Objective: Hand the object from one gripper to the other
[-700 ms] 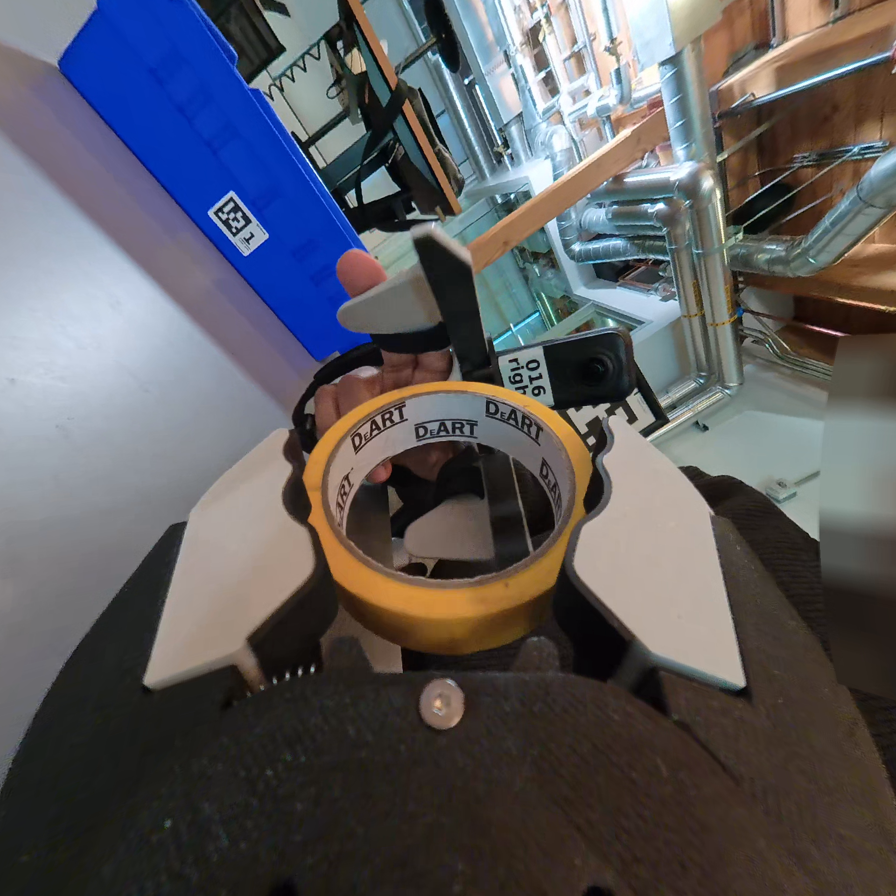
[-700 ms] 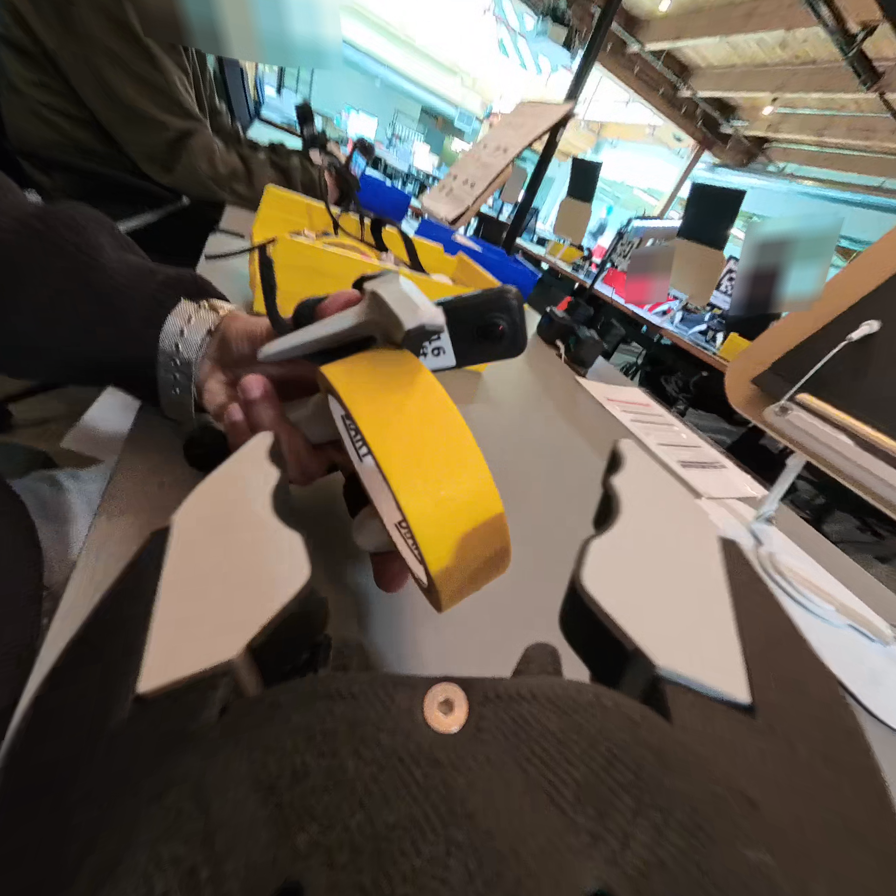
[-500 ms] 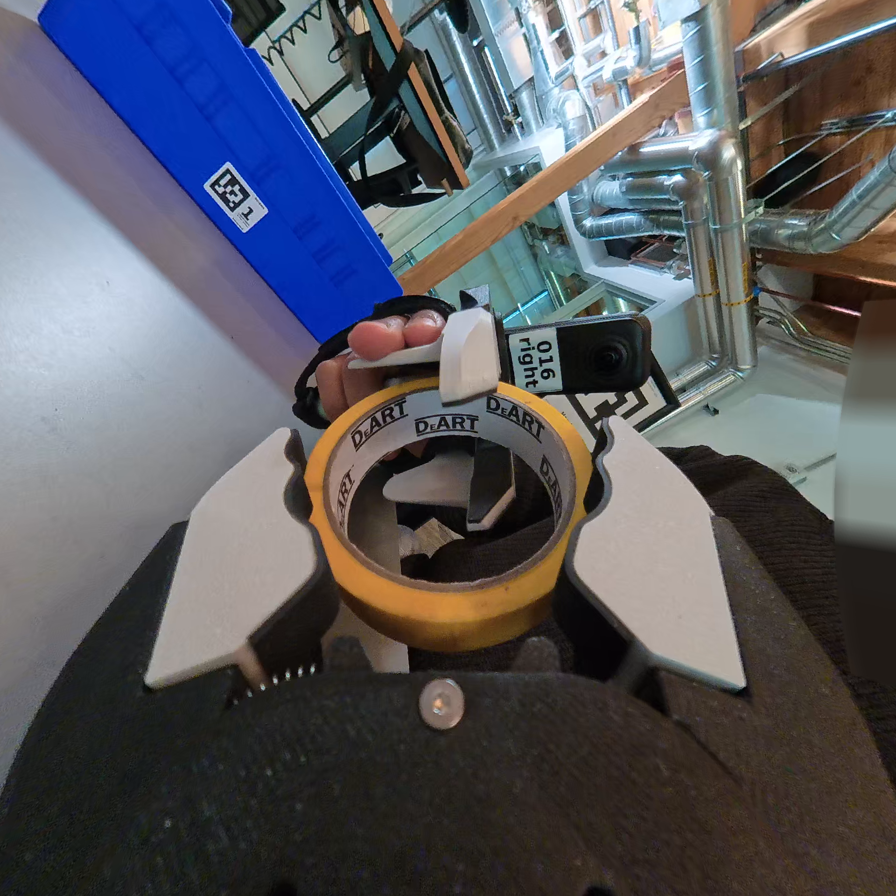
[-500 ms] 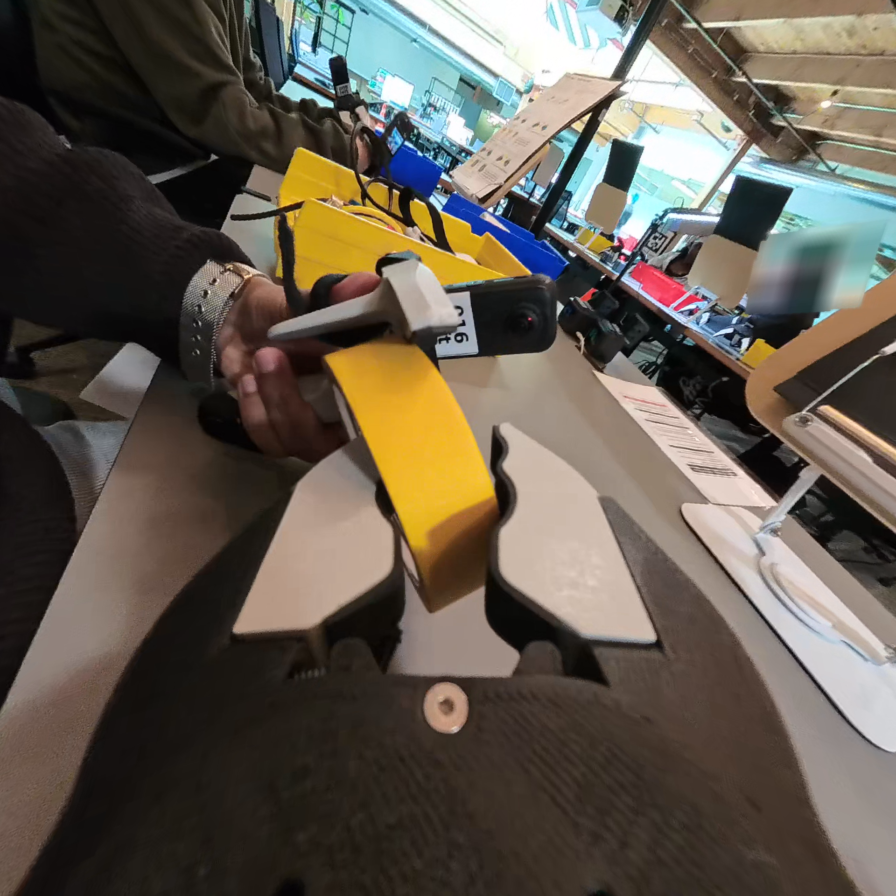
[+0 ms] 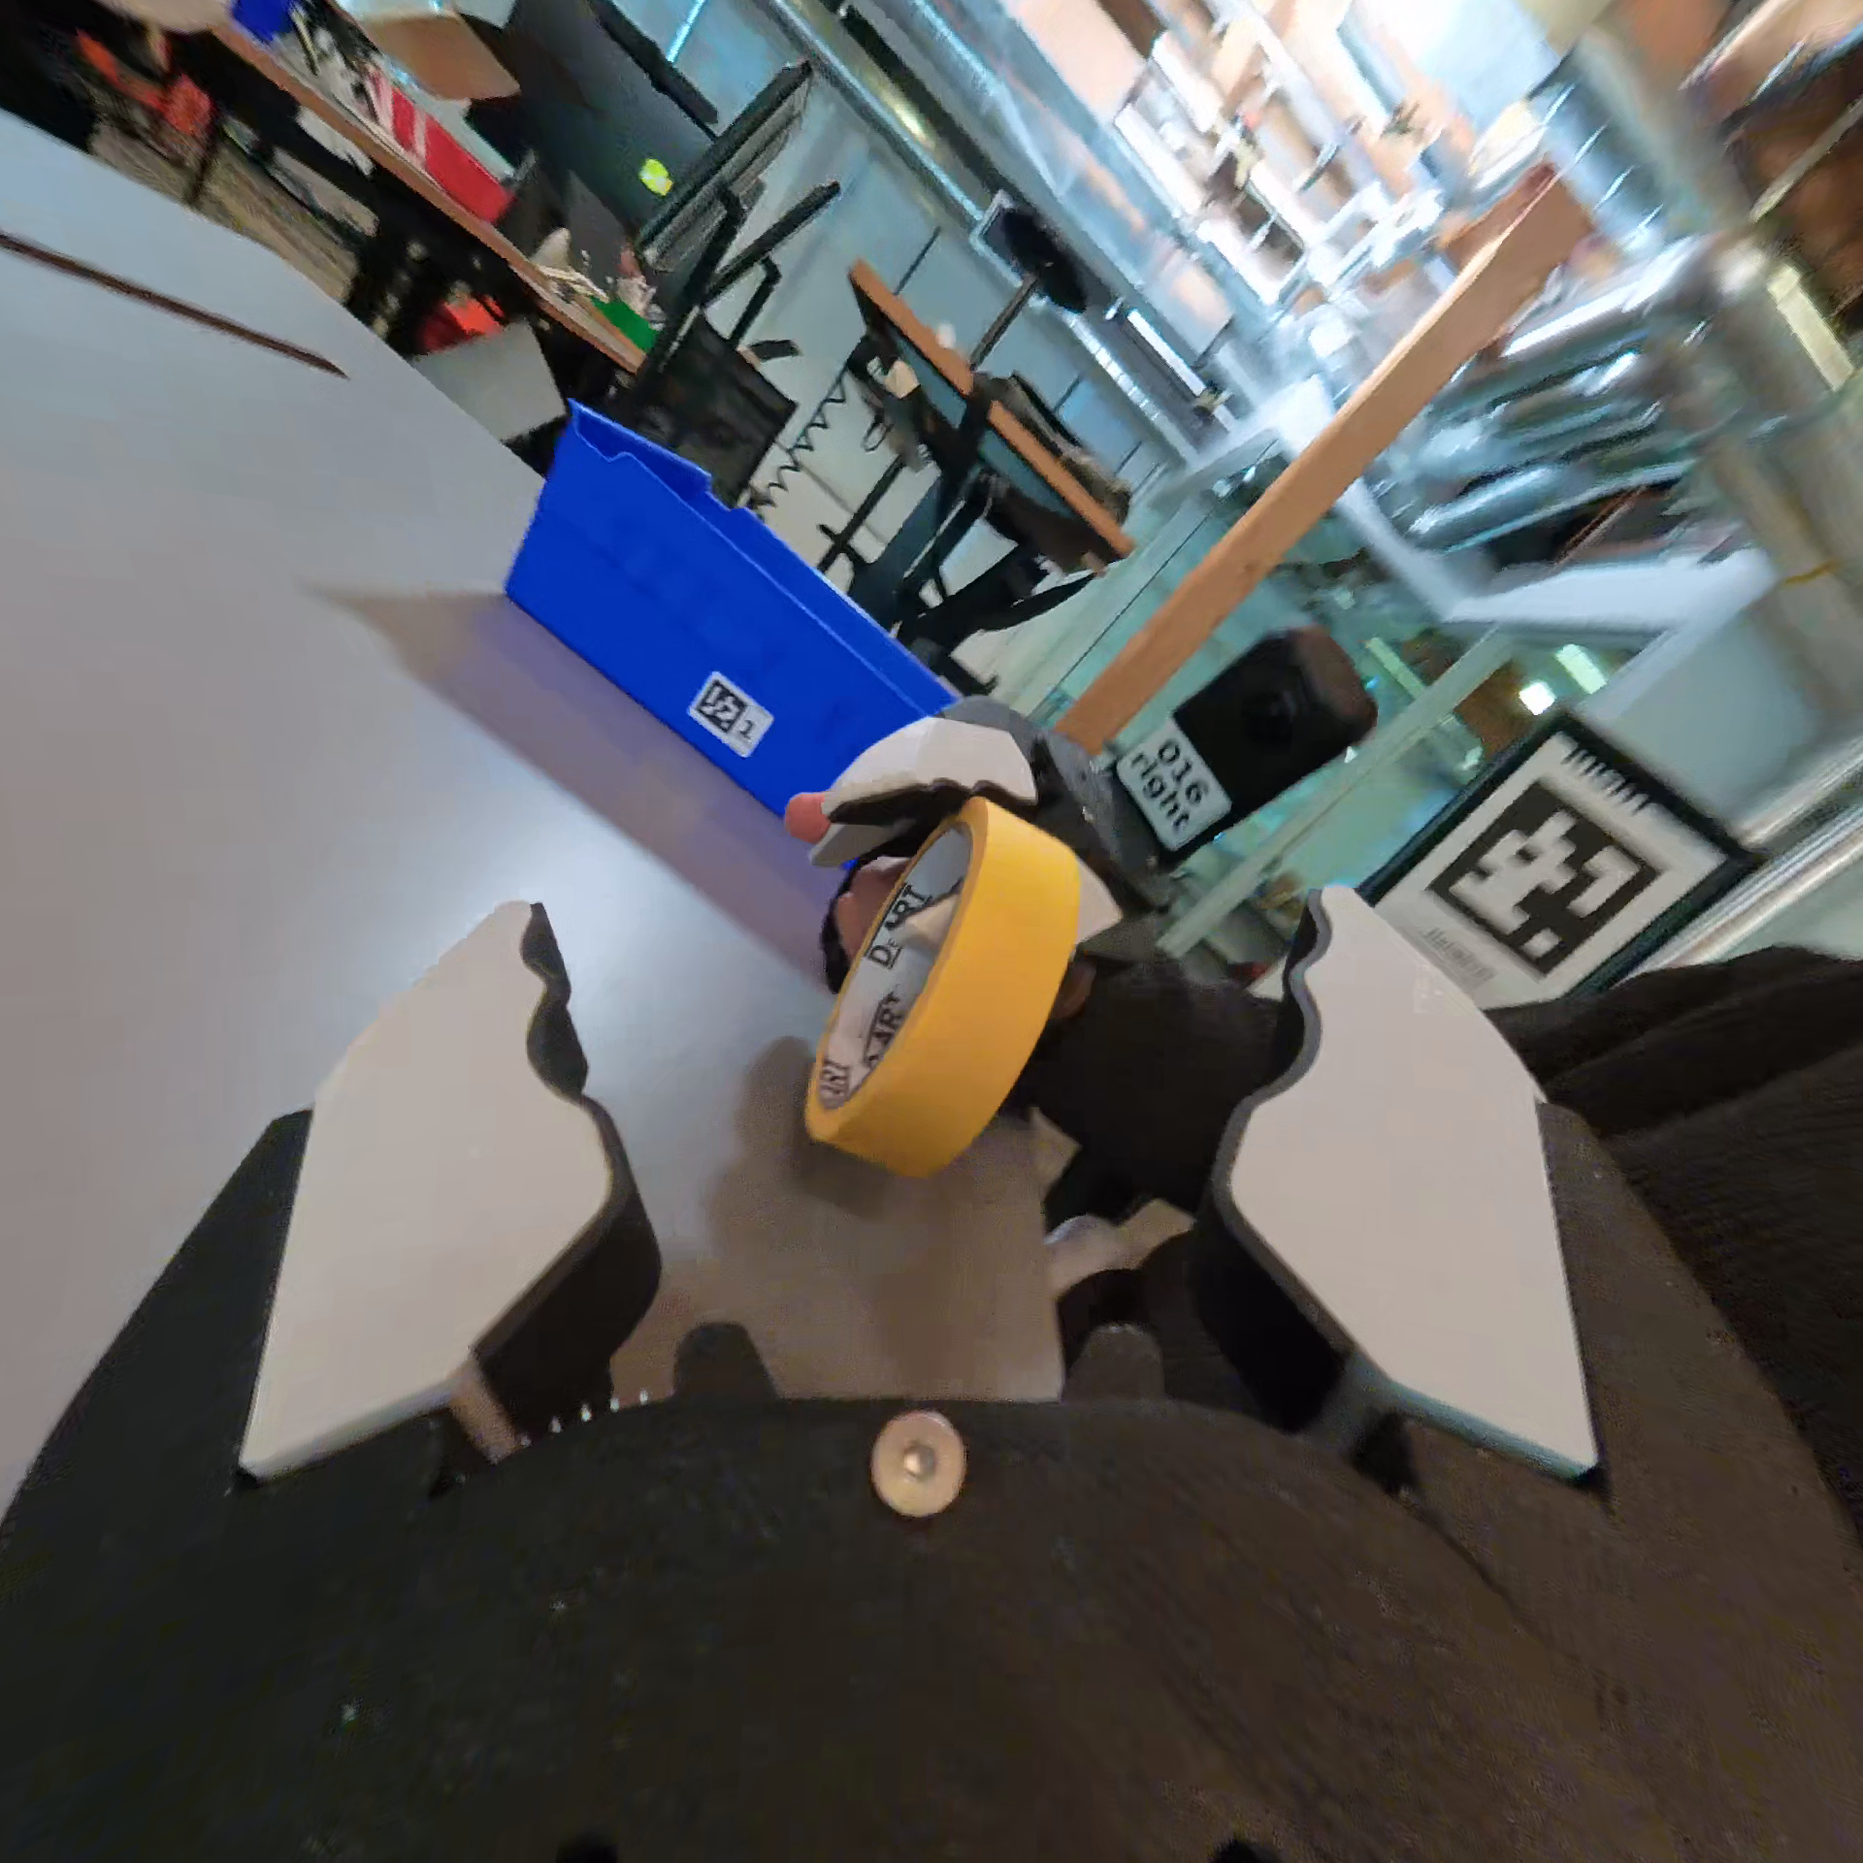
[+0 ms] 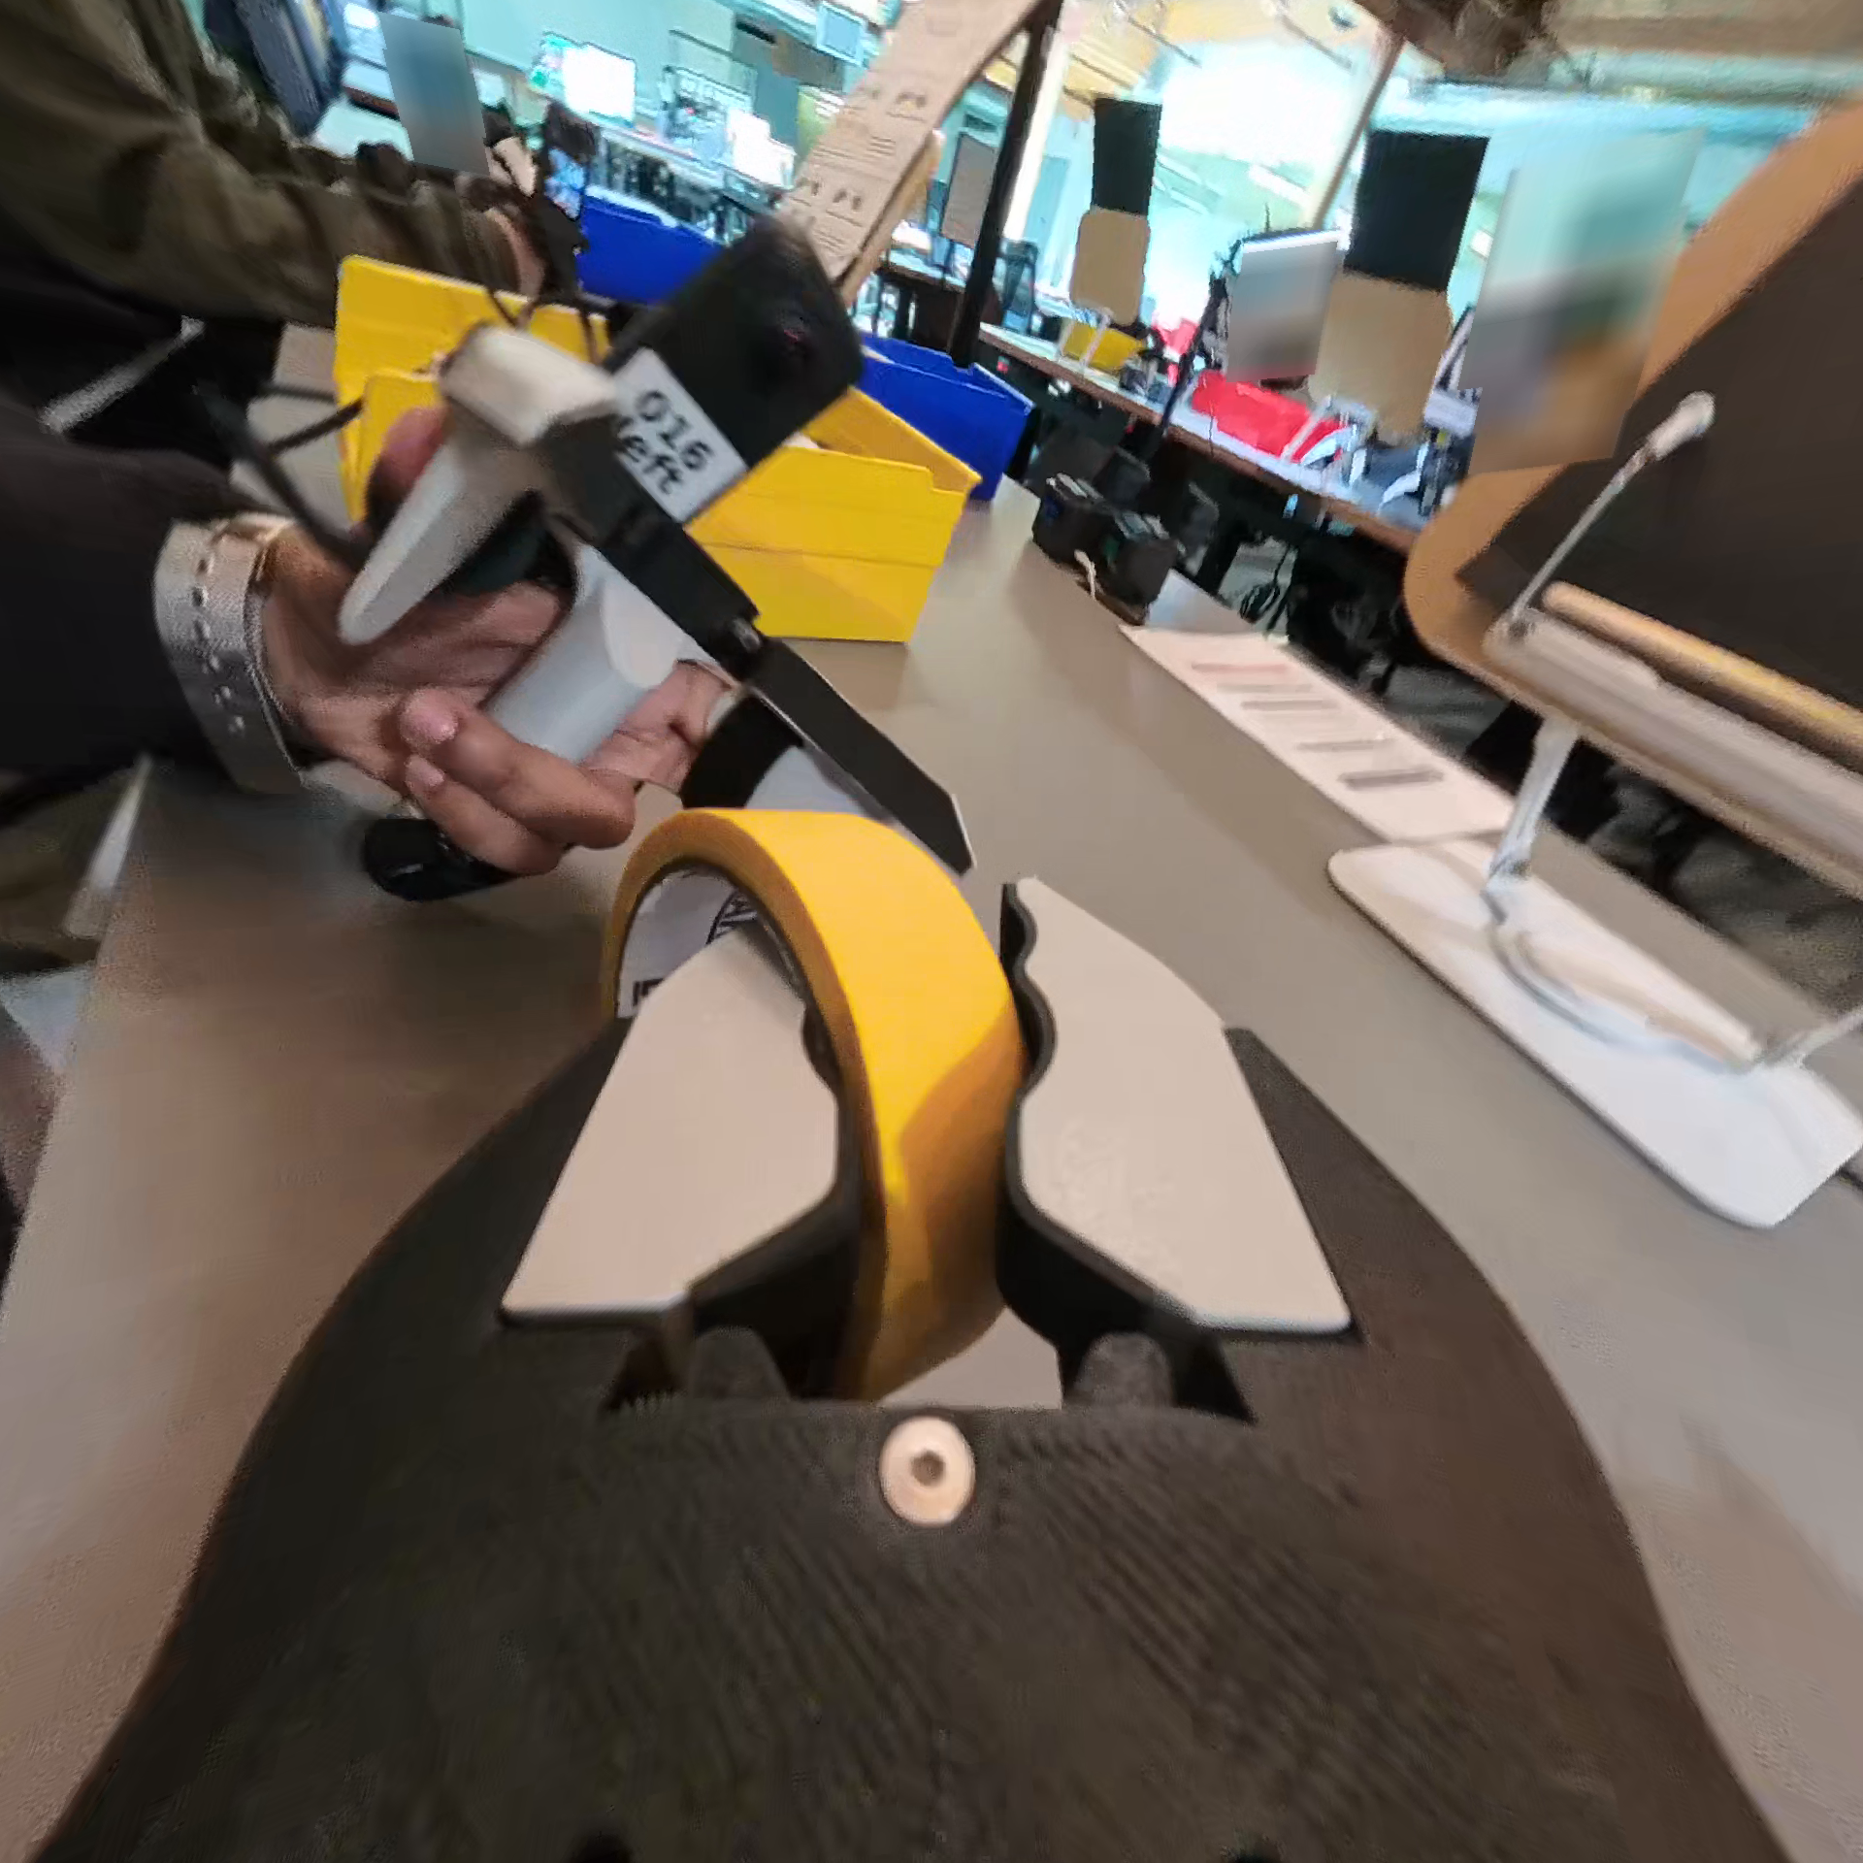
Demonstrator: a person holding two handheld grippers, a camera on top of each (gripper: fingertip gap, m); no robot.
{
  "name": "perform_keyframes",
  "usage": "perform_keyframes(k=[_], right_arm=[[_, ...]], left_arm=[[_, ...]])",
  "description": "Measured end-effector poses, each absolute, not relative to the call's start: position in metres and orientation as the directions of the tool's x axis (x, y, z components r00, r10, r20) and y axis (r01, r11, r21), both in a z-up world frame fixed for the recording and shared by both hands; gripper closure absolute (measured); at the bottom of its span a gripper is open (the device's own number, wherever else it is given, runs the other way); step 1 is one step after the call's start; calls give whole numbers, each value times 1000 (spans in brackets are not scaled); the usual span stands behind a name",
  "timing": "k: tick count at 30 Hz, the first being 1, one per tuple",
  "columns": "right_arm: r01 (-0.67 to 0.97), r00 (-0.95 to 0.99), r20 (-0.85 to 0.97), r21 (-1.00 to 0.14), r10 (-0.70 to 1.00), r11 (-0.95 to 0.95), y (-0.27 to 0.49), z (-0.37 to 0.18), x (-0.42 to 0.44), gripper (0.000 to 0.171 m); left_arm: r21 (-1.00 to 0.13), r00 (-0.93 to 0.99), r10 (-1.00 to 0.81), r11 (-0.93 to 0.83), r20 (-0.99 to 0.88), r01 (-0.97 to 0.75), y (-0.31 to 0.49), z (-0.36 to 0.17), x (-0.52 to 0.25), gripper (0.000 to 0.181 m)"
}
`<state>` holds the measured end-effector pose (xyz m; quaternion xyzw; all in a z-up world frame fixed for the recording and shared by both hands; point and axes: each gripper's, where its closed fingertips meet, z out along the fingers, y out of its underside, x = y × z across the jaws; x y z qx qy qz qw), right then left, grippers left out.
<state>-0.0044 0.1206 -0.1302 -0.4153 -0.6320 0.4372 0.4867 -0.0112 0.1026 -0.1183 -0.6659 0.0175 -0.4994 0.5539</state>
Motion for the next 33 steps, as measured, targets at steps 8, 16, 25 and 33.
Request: perform_keyframes(k=[8,16,25,33], right_arm=[[170,-174,-153,-978,973,-123,134,-132,-2,144],[171,-219,-241,-963,946,-206,117,-129,9,144],[165,-196,-221,-968,955,-190,122,-133,4,143],[160,-196,-177,-976,965,-147,118,-136,-1,117]], left_arm=[[-844,569,-625,-427,534,324,96,-140,20,69],[-869,594,-648,-448,477,210,92,-155,46,106],[-870,563,-672,-446,480,210,87,-149,44,152],[-842,554,-634,-413,540,348,94,-134,20,152]])
